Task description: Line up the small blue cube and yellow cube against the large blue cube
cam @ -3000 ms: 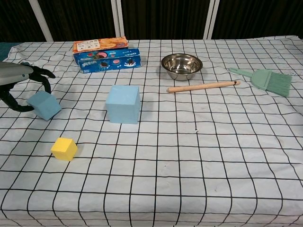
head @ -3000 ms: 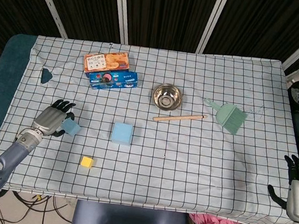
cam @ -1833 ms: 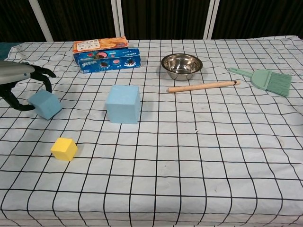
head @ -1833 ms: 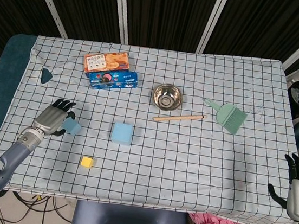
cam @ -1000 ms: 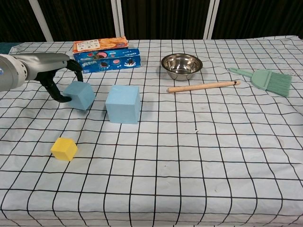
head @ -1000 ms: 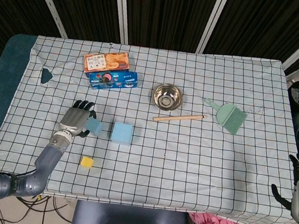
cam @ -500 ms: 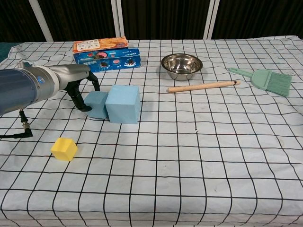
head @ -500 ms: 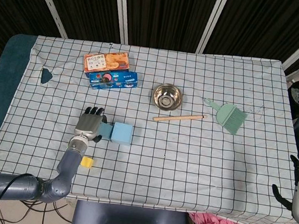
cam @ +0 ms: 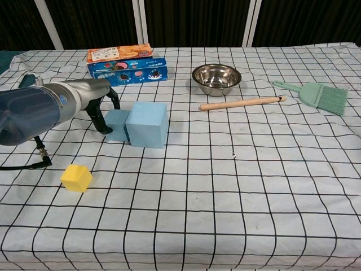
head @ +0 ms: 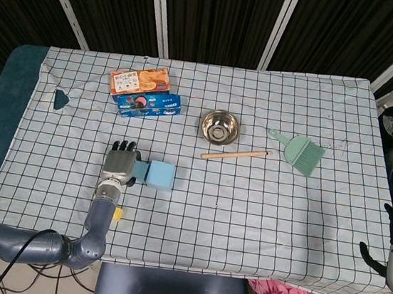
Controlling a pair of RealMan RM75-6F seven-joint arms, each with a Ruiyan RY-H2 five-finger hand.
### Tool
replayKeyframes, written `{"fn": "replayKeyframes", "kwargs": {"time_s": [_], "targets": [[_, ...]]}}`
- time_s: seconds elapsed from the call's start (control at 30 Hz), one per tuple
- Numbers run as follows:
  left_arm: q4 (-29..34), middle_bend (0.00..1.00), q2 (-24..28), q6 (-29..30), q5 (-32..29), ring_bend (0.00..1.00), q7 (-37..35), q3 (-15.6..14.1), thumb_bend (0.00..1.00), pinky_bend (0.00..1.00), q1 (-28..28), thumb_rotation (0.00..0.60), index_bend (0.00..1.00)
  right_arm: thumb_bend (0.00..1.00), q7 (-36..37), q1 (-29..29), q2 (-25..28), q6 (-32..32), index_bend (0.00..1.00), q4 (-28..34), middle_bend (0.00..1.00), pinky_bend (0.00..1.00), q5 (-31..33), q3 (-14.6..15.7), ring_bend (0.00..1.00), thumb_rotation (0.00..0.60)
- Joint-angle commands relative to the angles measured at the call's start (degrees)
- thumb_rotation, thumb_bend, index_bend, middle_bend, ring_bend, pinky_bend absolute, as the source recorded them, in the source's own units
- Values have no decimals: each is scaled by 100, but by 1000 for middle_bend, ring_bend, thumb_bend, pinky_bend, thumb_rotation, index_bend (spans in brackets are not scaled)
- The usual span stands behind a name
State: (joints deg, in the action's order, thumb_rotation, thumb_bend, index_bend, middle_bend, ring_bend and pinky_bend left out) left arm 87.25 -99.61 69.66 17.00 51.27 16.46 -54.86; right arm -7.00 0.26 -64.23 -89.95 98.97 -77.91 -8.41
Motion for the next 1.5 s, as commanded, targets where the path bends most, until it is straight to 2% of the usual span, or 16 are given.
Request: {"fn": "replayKeyframes", "kwargs": {"time_s": [0.03, 0.97, 1.1, 1.33, 1.5], "targets": [[46, 95, -46, 51, -153, 0, 130, 94, 346, 0, -69, 600, 443, 214, 9, -1, 4, 4, 102, 0, 66, 120, 1, 1, 212, 600], [-138, 94, -228, 71, -114, 0, 205, 198, 346, 0, -128, 600, 443, 216, 21, -8, -2, -3, 102, -4, 66, 120, -18, 3, 212, 600], [-127, 92, -233, 83, -74, 0, 203, 192, 332, 0, -123, 600, 392, 217, 29, -11, 3, -7, 102, -1, 66, 120, -22, 1, 212, 600], [-92, 88, -226, 86, -4, 0, 189, 181, 252, 0, -105, 600, 259, 217, 34, -16, 7, -12, 102, 3, 66, 120, -14, -3, 212, 600], [-40, 86, -208, 126, 57, 0, 227, 141, 232, 0, -100, 600, 209, 217, 27, -16, 5, -11, 102, 8, 66, 120, -9, -4, 212, 600]]}}
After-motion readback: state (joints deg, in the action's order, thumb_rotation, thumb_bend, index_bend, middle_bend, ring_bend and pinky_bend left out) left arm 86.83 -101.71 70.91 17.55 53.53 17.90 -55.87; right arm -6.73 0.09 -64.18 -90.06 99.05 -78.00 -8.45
